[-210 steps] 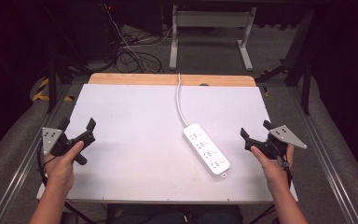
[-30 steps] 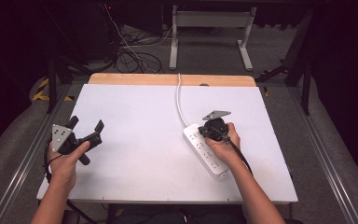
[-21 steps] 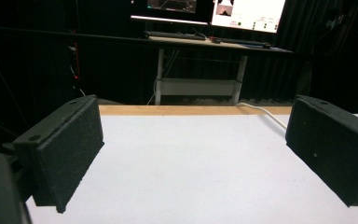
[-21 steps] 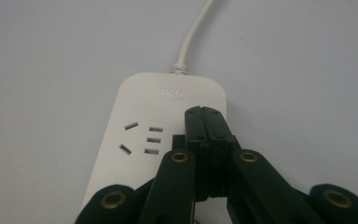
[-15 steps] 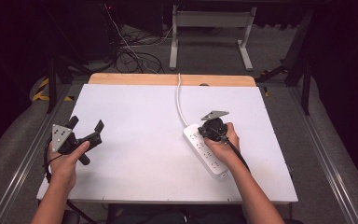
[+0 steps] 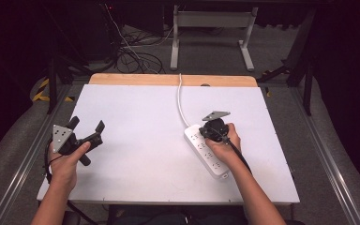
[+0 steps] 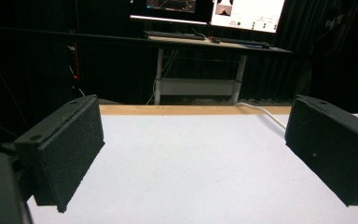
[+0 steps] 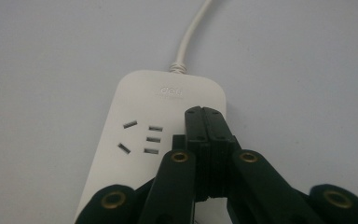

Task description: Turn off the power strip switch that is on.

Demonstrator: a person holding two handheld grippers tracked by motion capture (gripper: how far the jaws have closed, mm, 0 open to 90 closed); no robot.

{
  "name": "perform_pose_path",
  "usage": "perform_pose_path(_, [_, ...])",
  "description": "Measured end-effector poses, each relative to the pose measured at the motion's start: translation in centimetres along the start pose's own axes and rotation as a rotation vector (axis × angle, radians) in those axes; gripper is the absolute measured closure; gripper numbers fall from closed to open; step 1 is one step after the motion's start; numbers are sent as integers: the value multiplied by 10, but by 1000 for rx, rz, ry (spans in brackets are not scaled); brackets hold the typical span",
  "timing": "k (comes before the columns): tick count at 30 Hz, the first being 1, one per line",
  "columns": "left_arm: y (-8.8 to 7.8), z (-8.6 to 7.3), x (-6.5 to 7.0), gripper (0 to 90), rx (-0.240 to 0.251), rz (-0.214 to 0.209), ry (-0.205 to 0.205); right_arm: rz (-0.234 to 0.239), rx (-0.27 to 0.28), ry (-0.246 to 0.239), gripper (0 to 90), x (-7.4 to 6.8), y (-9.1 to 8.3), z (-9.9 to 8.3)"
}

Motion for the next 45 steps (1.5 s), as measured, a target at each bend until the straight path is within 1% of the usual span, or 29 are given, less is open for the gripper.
perform_pose_path(6, [0,0,0,51,0,0,-1,8,5,8,900,0,0,0])
perform_pose_path(7, [0,0,0,52,1,-1,0,-1,3,1,900,1,0,0])
perform_pose_path(12, [0,0,0,55,3,0,-1,1,2,-2,900,1,1,1])
perform_pose_path(14, [0,0,0,55,3,0,-2,-7,3,0,900,0,1,1])
perform_pose_path(18, [0,0,0,57,3,1,-2,-4,7,21,900,0,1,0])
perform_pose_path(23, [0,1,-1,58,4,3,-3,-13,7,20,900,0,1,1])
perform_pose_path(25, [0,1,-1,58,4,4,-3,-13,17,33,900,1,-1,2])
perform_pose_path(34, [0,0,-1,60,4,4,-3,-29,15,9,900,-1,-2,2])
perform_pose_path(37, [0,0,-2,60,4,6,-4,-30,22,1,871,1,-2,3])
perform_pose_path(38, [0,0,-2,60,4,6,-6,-23,24,9,864,1,-2,3])
perform_pose_path(39, [1,0,-2,61,4,6,-5,-18,36,35,880,5,-2,3])
perform_pose_path(40, [1,0,-2,61,4,6,-6,-18,36,35,880,5,-2,3])
perform_pose_path(41, [1,0,-2,61,4,6,-8,-24,60,35,900,8,-5,4])
perform_pose_path(42, [1,0,-2,61,3,6,-7,-26,77,40,900,9,-8,6])
perform_pose_path(43, [1,0,-2,61,3,6,-6,-26,77,40,900,9,-8,6])
perform_pose_path(44, [1,0,-2,61,2,5,-7,-23,120,51,900,12,-16,11])
perform_pose_path(45, [1,0,-2,61,2,5,-7,-21,135,59,900,14,-19,12])
Point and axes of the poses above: each handheld gripper's, and its own axes: y roughly forward along the jaws, z roughly out of its top, x roughly to its right, the point moved 6 cm from there along y, roughly forward along the jaws, and after that the axes turned 4 degrees about -z, right-handed, at the moved point
